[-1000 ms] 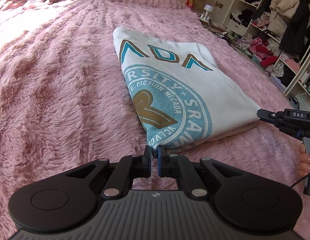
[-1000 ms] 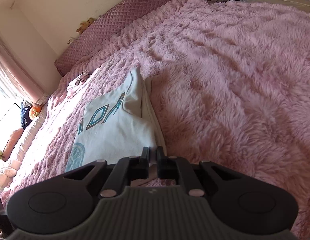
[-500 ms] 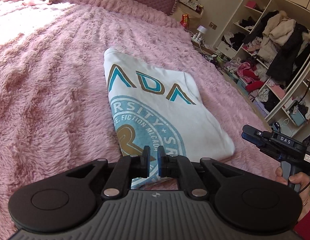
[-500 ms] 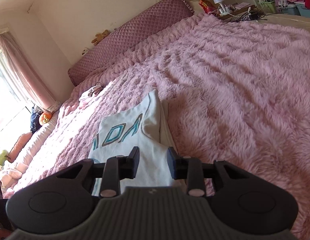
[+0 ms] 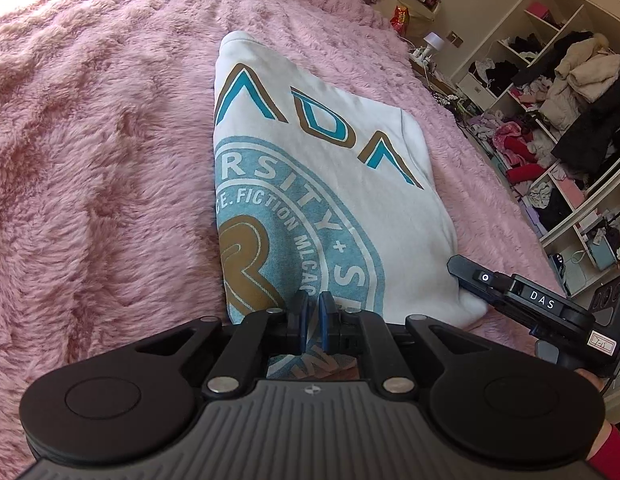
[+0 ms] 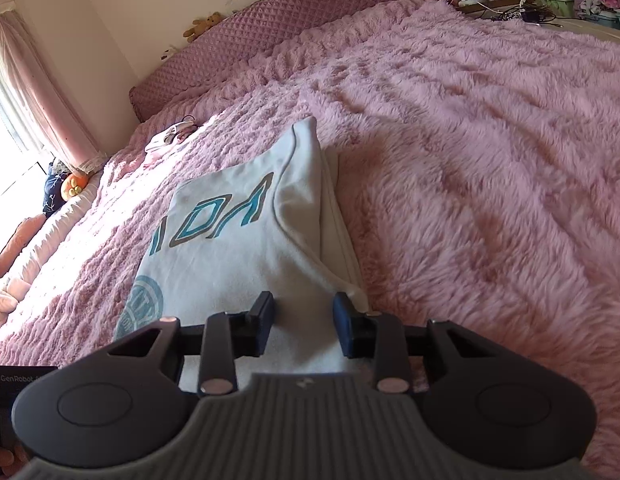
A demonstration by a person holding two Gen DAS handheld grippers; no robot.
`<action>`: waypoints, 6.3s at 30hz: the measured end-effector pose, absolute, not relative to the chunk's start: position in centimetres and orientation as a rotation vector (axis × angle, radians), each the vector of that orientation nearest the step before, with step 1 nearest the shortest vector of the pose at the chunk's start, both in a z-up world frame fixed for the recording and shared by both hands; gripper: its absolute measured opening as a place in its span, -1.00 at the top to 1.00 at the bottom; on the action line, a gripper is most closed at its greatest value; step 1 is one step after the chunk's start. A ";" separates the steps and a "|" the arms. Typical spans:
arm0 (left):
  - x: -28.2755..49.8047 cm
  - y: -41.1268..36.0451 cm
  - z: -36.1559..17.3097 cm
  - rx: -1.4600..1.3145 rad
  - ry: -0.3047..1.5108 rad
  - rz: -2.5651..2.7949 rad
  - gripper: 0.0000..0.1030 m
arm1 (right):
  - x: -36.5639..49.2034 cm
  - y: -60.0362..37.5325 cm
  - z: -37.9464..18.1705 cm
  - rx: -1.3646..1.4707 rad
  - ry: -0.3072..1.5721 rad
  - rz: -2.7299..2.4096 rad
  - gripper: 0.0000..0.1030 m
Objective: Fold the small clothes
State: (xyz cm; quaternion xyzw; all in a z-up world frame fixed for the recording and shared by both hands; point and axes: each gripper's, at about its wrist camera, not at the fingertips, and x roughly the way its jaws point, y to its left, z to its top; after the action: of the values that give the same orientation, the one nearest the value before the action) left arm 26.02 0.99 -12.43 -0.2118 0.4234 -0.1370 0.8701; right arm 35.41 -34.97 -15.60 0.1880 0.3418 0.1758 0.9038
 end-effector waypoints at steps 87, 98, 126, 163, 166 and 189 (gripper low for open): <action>22.5 17.3 -2.8 -0.794 0.718 -0.319 0.42 | 34.7 -17.0 -1.9 0.484 0.897 0.834 0.49; 24.9 20.5 -13.2 -0.862 0.786 -0.288 0.43 | 37.8 -13.9 -10.8 0.423 1.038 0.729 0.52; 31.9 29.0 -16.5 -1.005 0.726 -0.240 0.10 | 43.6 -11.1 -10.8 0.293 0.818 0.808 -0.19; 10.2 13.1 -9.2 -0.547 0.780 0.058 -0.11 | 20.7 -14.4 -11.3 -0.105 0.764 0.565 0.22; 10.2 13.1 -10.2 -0.537 0.792 0.061 -0.06 | 21.4 -14.7 -12.6 -0.096 0.810 0.529 0.26; 1.4 5.5 0.2 -0.301 0.823 0.292 -0.73 | 7.9 -13.1 -2.7 -0.251 0.728 0.339 -0.59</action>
State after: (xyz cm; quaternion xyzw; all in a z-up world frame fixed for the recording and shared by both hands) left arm 1.37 5.52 0.24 -0.1452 0.3969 0.1408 0.8953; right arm 7.86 -13.09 -2.74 -0.1220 0.3532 0.1643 0.9129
